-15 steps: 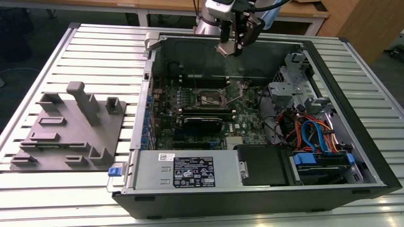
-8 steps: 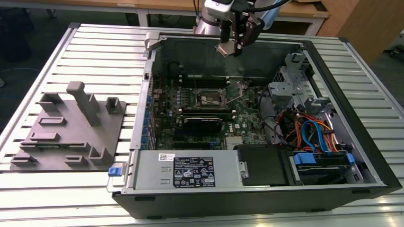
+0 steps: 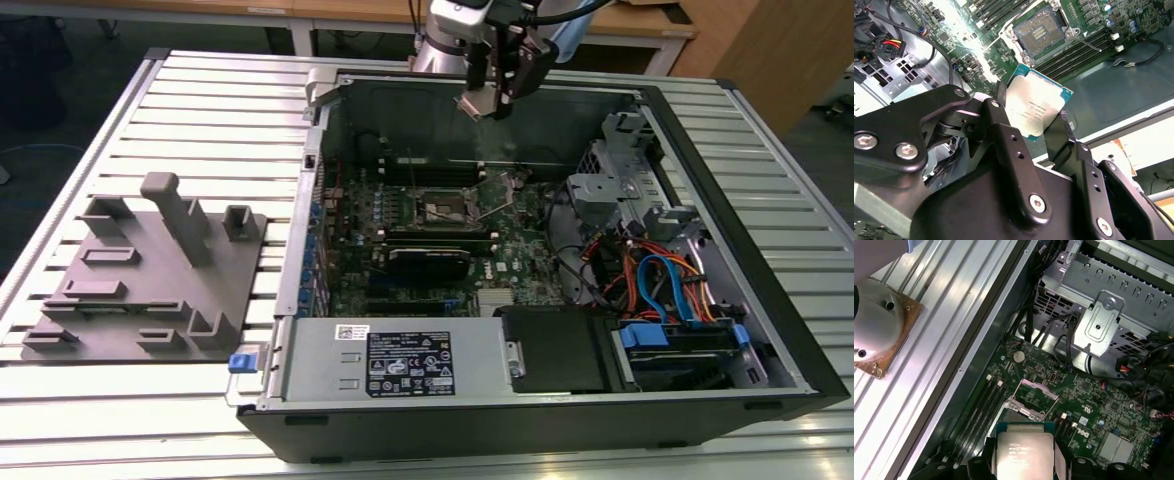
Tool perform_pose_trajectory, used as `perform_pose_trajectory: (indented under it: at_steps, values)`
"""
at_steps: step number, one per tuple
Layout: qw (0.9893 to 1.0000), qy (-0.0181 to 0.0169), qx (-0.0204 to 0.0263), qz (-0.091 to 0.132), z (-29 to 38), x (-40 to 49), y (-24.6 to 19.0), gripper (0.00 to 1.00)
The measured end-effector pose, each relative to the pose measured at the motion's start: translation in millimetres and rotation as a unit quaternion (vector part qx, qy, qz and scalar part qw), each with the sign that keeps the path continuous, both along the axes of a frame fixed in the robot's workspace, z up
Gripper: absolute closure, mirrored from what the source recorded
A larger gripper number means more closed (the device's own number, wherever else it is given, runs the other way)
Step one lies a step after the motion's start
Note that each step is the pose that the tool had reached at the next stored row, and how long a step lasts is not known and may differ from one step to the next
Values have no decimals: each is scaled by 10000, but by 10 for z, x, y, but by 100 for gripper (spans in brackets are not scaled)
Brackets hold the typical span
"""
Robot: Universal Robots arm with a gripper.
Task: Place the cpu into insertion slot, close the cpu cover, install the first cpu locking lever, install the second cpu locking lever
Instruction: 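Place the cpu into insertion slot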
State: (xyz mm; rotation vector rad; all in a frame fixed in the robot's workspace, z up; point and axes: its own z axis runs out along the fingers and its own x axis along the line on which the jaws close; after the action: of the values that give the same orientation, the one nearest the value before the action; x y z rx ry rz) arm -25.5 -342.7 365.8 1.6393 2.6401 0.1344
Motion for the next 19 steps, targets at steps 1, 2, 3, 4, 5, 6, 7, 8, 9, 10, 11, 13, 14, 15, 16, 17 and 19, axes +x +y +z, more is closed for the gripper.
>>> perform_pose_trajectory:
  at_steps: [1,2,3,4,5,6,7,8,9,10,11,13,14,15,16,17,19]
  values:
    - [10000,0,0,-11,0,0,0,46]
    - [10000,0,0,-22,0,0,0,46]
    - [10000,0,0,-34,0,0,0,46]
    - [10000,0,0,-45,0,0,0,46]
    - [10000,0,0,-56,0,0,0,46]
    - [10000,0,0,-67,0,0,0,46]
    - [10000,0,0,-78,0,0,0,46]
    - [10000,0,0,-88,0,0,0,46]
    - [9999,0,0,-100,0,0,0,46]
    - [9999,0,0,-111,0,0,0,46]
    - [9999,0,0,-123,0,0,0,46]
    - [9999,0,0,-152,-1,0,0,46]
    - [9999,0,0,-172,-1,0,0,46]
    - [9998,0,0,-193,-1,0,0,46]
    - [9998,0,0,-212,-1,0,0,46]
    - [9997,0,0,-230,-1,0,0,46]
    - [9996,0,0,-273,-1,0,0,46]
